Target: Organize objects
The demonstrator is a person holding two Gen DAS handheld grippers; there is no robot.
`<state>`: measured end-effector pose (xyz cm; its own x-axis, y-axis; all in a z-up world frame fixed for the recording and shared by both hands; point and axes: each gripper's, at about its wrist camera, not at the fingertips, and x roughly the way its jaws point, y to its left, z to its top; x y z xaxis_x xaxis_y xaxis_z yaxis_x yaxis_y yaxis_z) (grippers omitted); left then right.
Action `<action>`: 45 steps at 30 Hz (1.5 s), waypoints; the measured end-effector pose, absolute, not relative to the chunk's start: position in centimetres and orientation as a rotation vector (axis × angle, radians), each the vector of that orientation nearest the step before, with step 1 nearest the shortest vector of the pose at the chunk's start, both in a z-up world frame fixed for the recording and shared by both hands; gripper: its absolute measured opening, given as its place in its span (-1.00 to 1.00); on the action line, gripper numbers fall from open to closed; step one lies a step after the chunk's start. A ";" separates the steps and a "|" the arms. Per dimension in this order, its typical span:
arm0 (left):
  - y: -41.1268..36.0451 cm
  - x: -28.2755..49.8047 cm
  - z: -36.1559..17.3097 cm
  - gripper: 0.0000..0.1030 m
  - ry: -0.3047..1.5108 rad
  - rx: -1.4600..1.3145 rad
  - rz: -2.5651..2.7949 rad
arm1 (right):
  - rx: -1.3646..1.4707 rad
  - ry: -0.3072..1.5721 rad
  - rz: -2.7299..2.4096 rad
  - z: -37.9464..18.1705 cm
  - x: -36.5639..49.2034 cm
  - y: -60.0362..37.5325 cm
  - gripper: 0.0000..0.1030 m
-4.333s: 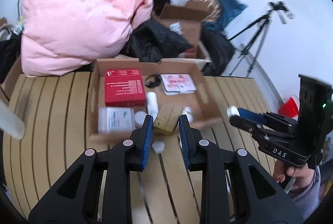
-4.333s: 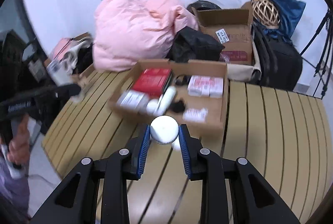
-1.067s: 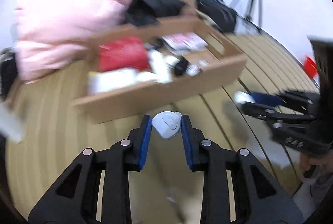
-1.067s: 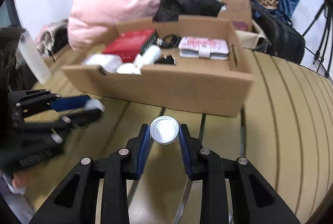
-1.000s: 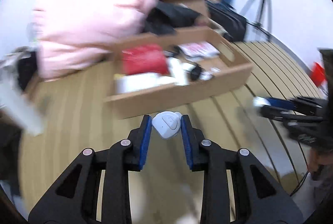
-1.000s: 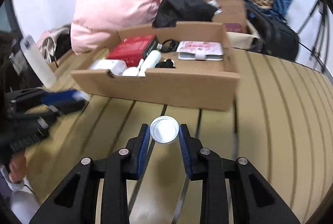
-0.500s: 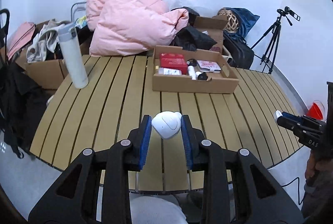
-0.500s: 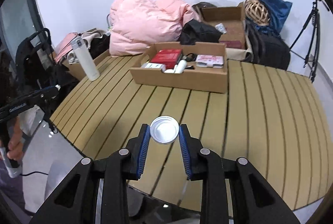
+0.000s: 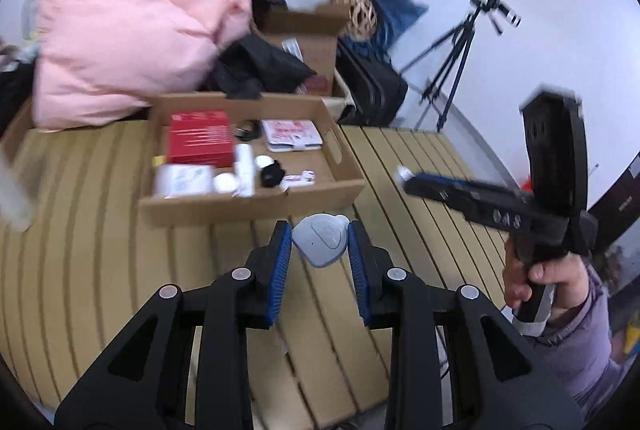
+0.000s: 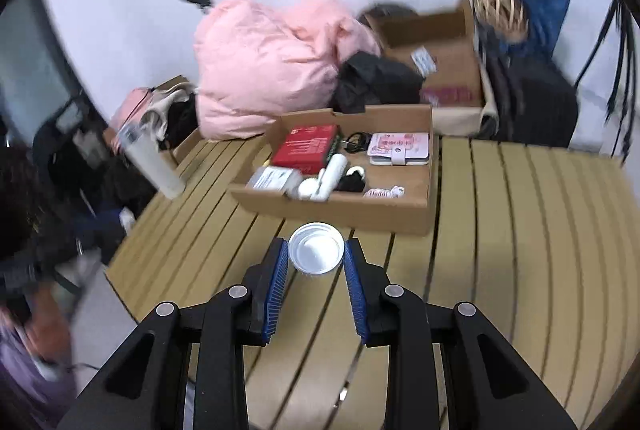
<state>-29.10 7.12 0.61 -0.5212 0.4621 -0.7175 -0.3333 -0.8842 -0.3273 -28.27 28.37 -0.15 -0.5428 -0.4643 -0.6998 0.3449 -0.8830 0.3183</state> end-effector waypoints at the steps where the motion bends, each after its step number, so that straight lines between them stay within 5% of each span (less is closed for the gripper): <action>1: 8.3 -32.0 -0.2 -0.51 -0.214 -1.236 2.377 | 1.184 -0.220 -2.390 -0.4 -31.0 28.5 -0.39; 12: 15.3 -44.4 -10.9 -0.51 -0.267 -1.485 2.256 | 1.472 -0.041 -2.448 -6.3 -47.1 26.1 -0.39; 17: 14.4 -44.3 -10.3 0.32 -0.257 -1.420 2.325 | 1.569 -0.029 -2.427 -9.1 -49.3 26.5 -0.38; 19: 13.5 -44.2 -9.5 0.42 -0.241 -1.393 2.342 | 1.578 0.004 -2.420 -9.5 -49.4 26.4 -0.20; 21: 12.6 -43.9 -8.6 0.53 -0.217 -1.380 2.357 | 1.570 0.026 -2.427 -9.4 -49.2 26.2 0.81; 23: 11.1 -43.0 -7.4 0.59 -0.174 -1.345 2.404 | 1.534 0.005 -2.440 -8.9 -49.0 26.4 0.99; 37: 1.2 -32.8 -3.3 0.78 0.112 -1.363 2.794 | 1.465 0.053 -2.463 -4.5 -40.7 26.4 1.00; 45: -2.4 -18.9 0.1 1.00 0.033 -1.265 2.911 | 1.292 0.080 -2.525 -1.4 -26.9 26.1 1.00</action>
